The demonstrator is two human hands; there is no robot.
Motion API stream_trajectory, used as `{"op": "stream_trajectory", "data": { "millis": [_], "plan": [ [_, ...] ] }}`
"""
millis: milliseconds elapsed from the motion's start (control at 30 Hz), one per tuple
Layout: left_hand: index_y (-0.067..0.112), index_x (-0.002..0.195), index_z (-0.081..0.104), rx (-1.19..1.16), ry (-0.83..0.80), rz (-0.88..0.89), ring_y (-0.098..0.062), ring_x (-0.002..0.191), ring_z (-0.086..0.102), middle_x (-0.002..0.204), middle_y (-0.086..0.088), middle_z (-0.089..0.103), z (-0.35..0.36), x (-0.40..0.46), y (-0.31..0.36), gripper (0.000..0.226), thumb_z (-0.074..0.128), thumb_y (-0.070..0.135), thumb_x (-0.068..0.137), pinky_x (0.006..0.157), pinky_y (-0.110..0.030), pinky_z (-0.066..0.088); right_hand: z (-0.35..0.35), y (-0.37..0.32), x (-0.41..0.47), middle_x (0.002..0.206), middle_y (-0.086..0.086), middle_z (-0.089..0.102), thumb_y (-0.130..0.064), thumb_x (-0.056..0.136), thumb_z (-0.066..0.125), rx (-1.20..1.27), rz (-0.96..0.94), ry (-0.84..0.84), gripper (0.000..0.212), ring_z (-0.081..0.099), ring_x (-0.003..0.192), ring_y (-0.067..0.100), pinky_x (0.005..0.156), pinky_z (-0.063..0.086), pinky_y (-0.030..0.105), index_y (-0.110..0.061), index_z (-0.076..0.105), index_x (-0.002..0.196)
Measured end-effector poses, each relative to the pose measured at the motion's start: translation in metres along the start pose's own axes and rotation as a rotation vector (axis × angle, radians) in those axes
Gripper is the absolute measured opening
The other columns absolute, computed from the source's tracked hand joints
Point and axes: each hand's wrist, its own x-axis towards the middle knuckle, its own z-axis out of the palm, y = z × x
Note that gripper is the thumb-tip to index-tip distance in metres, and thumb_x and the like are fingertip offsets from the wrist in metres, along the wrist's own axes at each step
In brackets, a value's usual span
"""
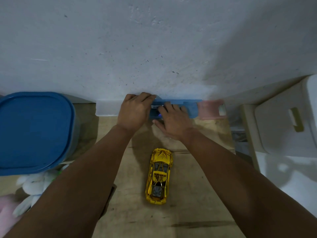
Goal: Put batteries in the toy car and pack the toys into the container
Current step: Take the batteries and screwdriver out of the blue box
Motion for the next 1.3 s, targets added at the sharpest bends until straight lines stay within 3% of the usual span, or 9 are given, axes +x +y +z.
{"op": "stream_trajectory", "data": {
  "millis": [233,333,467,667,733,800,900,1200,1300],
  "plan": [
    [0.009,0.132,0.067,-0.03,-0.01,-0.042,-0.032,0.098,0.072,0.123,-0.011,0.072,0.0,-0.004,0.003,0.036,0.06,0.017,0.098,0.089,-0.044,0.051,-0.001,0.0,0.002,0.125,0.006,0.061,-0.06,0.094,0.049,0.144,0.053,-0.012,0.057,0.06,0.111,0.029,0.094,0.048,0.049,-0.021,0.043,0.136],
    [0.011,0.143,0.058,-0.039,-0.068,-0.063,-0.032,0.114,0.064,0.13,-0.01,0.069,-0.002,-0.011,0.004,0.052,0.06,0.03,0.094,0.093,-0.045,0.047,-0.004,0.001,0.005,0.129,0.008,0.062,-0.057,0.094,0.054,0.154,0.063,-0.044,0.062,0.061,0.114,0.031,0.098,0.046,0.05,-0.021,0.041,0.142],
    [0.013,0.149,0.052,-0.019,-0.116,-0.061,-0.032,0.121,0.059,0.134,-0.011,0.066,-0.005,-0.016,0.002,0.066,0.056,0.043,0.09,0.096,-0.046,0.044,-0.006,0.002,0.009,0.134,0.008,0.058,-0.057,0.095,0.054,0.117,0.059,-0.076,0.06,0.059,0.118,0.031,0.1,0.046,0.049,-0.02,0.043,0.141],
    [0.011,0.147,0.055,-0.036,-0.137,0.0,-0.033,0.121,0.058,0.134,-0.012,0.066,-0.006,-0.016,-0.003,0.075,0.065,0.05,0.084,0.097,-0.047,0.044,-0.007,0.005,0.009,0.124,0.007,0.062,-0.057,0.099,0.048,0.075,-0.002,-0.064,0.051,0.064,0.106,0.03,0.085,0.05,0.043,-0.019,0.048,0.132],
    [0.011,0.145,0.057,-0.031,-0.155,0.024,-0.034,0.121,0.058,0.134,-0.013,0.065,-0.006,-0.017,-0.004,0.073,0.062,0.052,0.085,0.096,-0.047,0.044,-0.006,0.009,0.008,0.115,0.007,0.066,-0.06,0.1,0.043,0.038,-0.041,-0.056,0.051,0.066,0.096,0.028,0.071,0.043,0.036,-0.019,0.051,0.128],
    [0.011,0.143,0.058,-0.021,-0.172,0.035,-0.035,0.121,0.058,0.134,-0.013,0.065,-0.005,-0.016,-0.007,0.07,0.06,0.053,0.087,0.095,-0.047,0.045,-0.005,0.012,0.007,0.108,0.005,0.068,-0.062,0.1,0.04,0.056,-0.074,-0.03,0.049,0.067,0.09,0.026,0.065,0.038,0.032,-0.019,0.053,0.121],
    [0.011,0.143,0.058,-0.001,-0.196,0.037,-0.035,0.122,0.057,0.134,-0.013,0.064,-0.003,-0.015,-0.009,0.068,0.061,0.05,0.088,0.095,-0.047,0.046,-0.003,0.014,0.007,0.105,0.005,0.067,-0.061,0.101,0.035,0.101,-0.083,-0.01,0.048,0.066,0.087,0.026,0.065,0.042,0.034,-0.02,0.054,0.116],
    [0.01,0.142,0.059,0.009,-0.185,-0.008,-0.035,0.122,0.058,0.135,-0.013,0.065,-0.004,-0.015,-0.001,0.065,0.052,0.047,0.089,0.096,-0.048,0.046,-0.002,0.013,0.01,0.11,0.006,0.068,-0.058,0.103,0.031,0.116,-0.051,-0.019,0.054,0.067,0.091,0.025,0.071,0.04,0.034,-0.016,0.053,0.129],
    [0.011,0.144,0.057,0.006,-0.197,-0.026,-0.035,0.124,0.057,0.136,-0.013,0.064,-0.004,-0.015,0.002,0.067,0.061,0.046,0.087,0.097,-0.048,0.046,-0.005,0.017,0.01,0.11,0.005,0.068,-0.057,0.104,0.033,0.145,-0.072,-0.035,0.051,0.064,0.087,0.021,0.069,0.04,0.032,-0.017,0.054,0.127]
  ]
}}
